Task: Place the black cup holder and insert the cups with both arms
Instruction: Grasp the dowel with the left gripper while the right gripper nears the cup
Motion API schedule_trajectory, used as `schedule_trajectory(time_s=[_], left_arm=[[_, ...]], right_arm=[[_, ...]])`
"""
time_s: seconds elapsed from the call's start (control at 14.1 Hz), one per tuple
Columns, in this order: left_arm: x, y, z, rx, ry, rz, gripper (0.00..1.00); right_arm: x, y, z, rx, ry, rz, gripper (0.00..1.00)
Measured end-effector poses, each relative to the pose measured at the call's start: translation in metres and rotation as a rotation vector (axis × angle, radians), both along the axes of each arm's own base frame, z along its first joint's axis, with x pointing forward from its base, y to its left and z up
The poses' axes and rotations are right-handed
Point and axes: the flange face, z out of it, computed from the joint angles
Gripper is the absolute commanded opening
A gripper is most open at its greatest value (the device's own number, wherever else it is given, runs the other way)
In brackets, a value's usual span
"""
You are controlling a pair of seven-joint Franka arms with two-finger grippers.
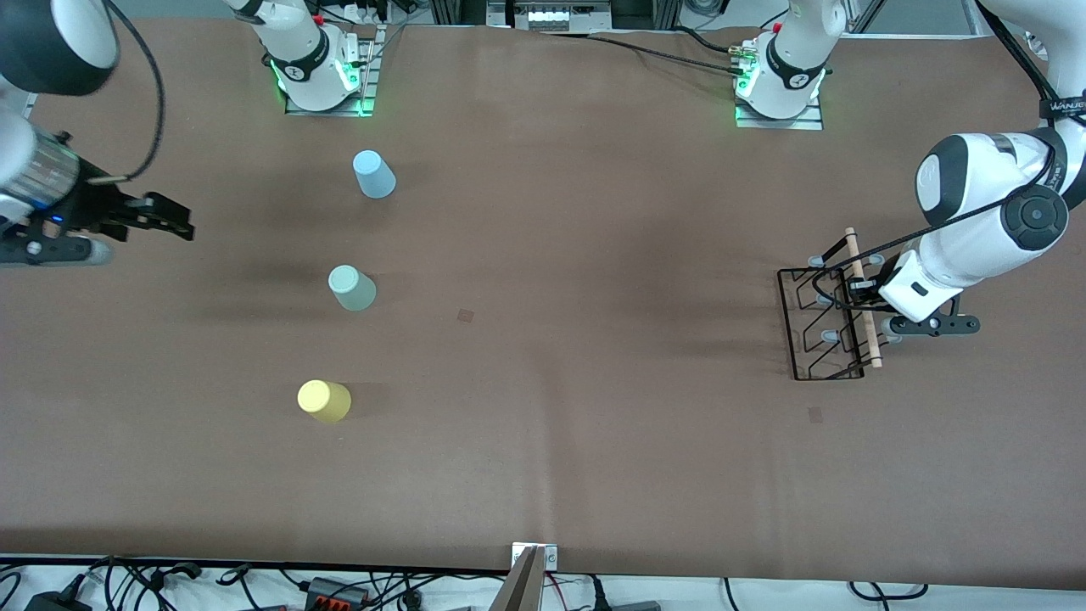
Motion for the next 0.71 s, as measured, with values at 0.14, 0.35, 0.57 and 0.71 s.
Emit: schedule_trajectory(time_s=[0.14, 0.35, 0.57, 0.71], left_arm=[[0.0, 0.0, 0.0, 0.0, 0.0, 0.0, 0.01], [0.0, -0.003, 0.002, -0.001, 0.004, -0.005, 0.01], [0.007, -0.04, 0.019, -0.044, 0.022, -0.008, 0.01], [0.009, -0.089, 0.038, -0.069, 0.032, 0.002, 0.01]], right_arm=[[0.005, 0.031, -0.027, -0.001, 0.035, 0.051, 1.0], [0.013, 0.071, -0.074, -0.01, 0.089, 0.081, 1.0], [0.012, 0.097, -0.124, -0.02, 0.103, 0.062, 1.0], [0.003, 0.108, -0.153, -0.023, 0.093, 0.037, 1.0]])
